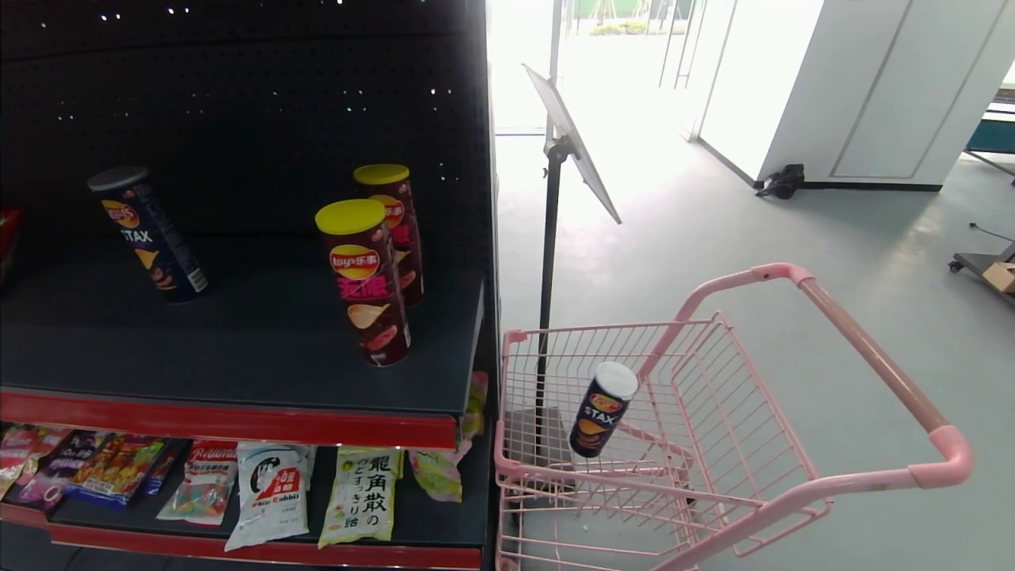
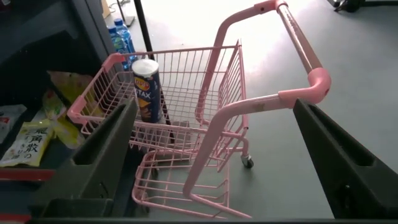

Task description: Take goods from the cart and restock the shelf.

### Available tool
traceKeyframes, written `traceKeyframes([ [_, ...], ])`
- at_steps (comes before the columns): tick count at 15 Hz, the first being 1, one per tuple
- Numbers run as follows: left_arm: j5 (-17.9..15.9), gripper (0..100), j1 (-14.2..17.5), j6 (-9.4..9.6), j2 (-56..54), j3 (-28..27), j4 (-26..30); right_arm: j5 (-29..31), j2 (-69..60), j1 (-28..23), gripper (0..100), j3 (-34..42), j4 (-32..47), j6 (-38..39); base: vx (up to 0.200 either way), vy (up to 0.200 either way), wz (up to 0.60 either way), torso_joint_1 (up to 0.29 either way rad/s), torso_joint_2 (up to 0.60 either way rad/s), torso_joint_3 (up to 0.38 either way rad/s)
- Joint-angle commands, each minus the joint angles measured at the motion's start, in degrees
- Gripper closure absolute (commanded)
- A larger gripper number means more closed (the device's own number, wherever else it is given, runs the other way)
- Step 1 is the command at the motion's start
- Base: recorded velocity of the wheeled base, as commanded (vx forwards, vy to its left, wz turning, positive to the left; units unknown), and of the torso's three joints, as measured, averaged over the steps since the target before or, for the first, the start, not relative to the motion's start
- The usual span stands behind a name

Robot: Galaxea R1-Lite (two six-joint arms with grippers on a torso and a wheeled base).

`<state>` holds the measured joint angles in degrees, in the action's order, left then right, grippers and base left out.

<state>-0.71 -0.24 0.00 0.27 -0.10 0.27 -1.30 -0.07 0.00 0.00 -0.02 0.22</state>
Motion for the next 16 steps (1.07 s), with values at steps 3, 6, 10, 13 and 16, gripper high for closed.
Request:
traceKeyframes([
  [3, 0.00, 0, -0.02, 0.00, 0.08, 0.01, 0.00, -0.10, 0.07, 0.00, 0, 0.00, -0.06, -0.04, 0.000, 0.000, 0.00, 0.000, 0.00, 0.000],
  [6, 0.00, 0, -0.02, 0.00, 0.08, 0.01, 0.00, -0.10, 0.07, 0.00, 0, 0.00, -0.06, 0.04, 0.000, 0.000, 0.00, -0.035, 0.08, 0.040],
  [10, 0.00, 0, -0.02, 0.00, 0.08, 0.01, 0.00, -0.19, 0.07, 0.00, 0, 0.00, -0.06, 0.13, 0.000, 0.000, 0.00, -0.145, 0.34, 0.176],
  [13, 0.00, 0, -0.02, 0.00, 0.08, 0.01, 0.00, -0.28, 0.07, 0.00, 0, 0.00, -0.06, 0.84, 0.000, 0.000, 0.00, -0.154, 0.35, 0.190],
  [16, 0.00, 0, -0.02, 0.00, 0.08, 0.01, 0.00, -0.28, 0.07, 0.00, 0, 0.00, -0.06, 0.84, 0.000, 0.000, 0.00, -0.160, 0.37, 0.212],
])
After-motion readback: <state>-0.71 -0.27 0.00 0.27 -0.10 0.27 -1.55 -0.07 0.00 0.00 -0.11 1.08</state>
